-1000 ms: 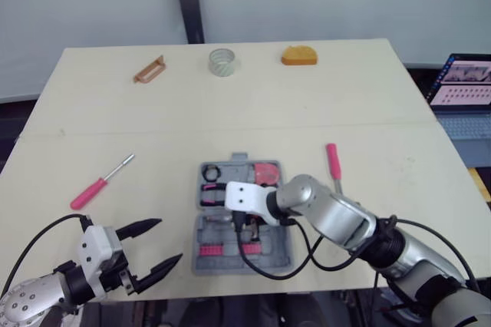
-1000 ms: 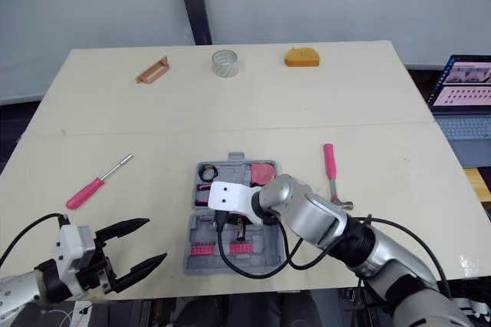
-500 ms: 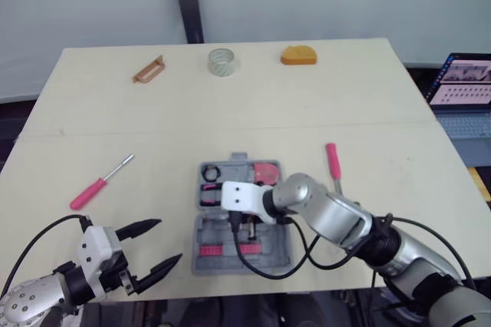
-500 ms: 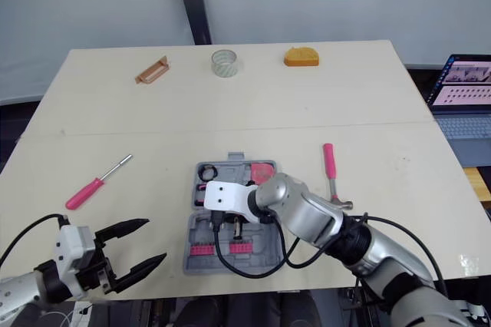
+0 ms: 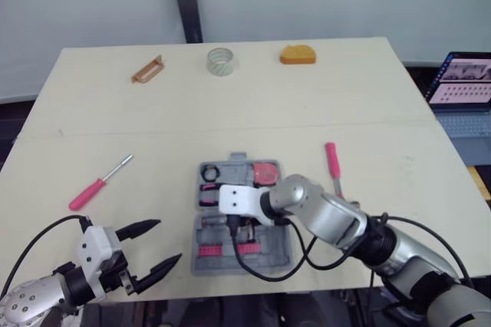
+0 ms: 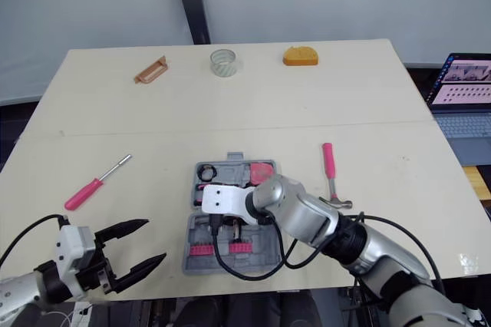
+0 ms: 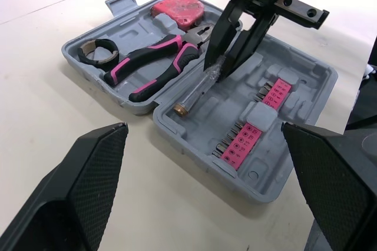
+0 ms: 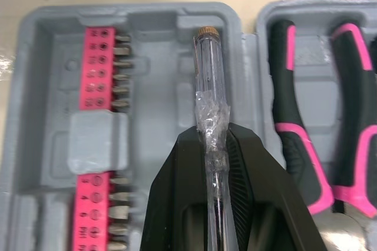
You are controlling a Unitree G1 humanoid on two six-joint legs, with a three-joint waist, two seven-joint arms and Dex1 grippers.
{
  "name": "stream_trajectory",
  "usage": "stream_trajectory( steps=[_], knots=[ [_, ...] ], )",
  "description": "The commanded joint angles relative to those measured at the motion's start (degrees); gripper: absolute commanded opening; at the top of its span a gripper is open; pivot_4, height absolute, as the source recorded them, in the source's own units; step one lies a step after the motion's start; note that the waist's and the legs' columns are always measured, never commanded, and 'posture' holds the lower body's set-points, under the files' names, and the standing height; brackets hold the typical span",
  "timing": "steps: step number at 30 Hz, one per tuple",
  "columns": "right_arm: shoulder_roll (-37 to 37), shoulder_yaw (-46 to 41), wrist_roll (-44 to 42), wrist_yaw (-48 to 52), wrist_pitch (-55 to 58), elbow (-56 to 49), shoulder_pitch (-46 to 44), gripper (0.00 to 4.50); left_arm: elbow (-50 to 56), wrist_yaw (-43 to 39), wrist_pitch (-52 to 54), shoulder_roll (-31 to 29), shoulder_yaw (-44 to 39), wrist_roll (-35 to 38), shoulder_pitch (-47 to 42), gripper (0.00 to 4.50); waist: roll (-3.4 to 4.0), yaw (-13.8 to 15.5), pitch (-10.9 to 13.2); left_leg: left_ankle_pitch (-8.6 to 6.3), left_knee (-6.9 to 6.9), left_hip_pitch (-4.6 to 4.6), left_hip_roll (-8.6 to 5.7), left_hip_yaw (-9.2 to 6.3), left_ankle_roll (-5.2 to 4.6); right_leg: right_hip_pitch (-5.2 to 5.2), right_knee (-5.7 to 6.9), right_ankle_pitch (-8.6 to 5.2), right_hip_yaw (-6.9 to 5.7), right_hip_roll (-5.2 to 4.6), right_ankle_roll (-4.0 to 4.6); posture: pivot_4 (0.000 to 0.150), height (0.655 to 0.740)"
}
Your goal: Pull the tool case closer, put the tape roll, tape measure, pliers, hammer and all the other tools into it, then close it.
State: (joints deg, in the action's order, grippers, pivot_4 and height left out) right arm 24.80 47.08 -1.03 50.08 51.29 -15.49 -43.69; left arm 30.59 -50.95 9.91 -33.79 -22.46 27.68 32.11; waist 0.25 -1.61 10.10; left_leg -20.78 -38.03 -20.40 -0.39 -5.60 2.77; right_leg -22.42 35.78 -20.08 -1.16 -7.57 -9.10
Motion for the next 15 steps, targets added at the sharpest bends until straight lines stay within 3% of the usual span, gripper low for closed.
stream_trajectory(
  steps=[1,15],
  knots=[
    [-0.76,0.41,0.39,1.2,-0.44,-1.04,-0.83,0.01,1.32,0.04,-0.2,-0.38,-0.38,0.27,0.85,4.5,0.0,0.0,0.0,0.0,0.0,0.0,0.0,0.0,0.0,0.0,0.0,0.0,0.0,0.0,0.0,0.15,0.74],
    [-1.95,2.3,1.77,1.94,2.14,-1.15,-2.68,0.01,1.23,0.37,-0.07,-0.23,-0.24,0.2,0.84,4.5,0.0,-0.03,0.0,0.0,0.01,0.0,0.0,0.0,0.0,-0.02,0.02,0.0,0.02,0.0,0.0,0.15,0.74]
  ],
)
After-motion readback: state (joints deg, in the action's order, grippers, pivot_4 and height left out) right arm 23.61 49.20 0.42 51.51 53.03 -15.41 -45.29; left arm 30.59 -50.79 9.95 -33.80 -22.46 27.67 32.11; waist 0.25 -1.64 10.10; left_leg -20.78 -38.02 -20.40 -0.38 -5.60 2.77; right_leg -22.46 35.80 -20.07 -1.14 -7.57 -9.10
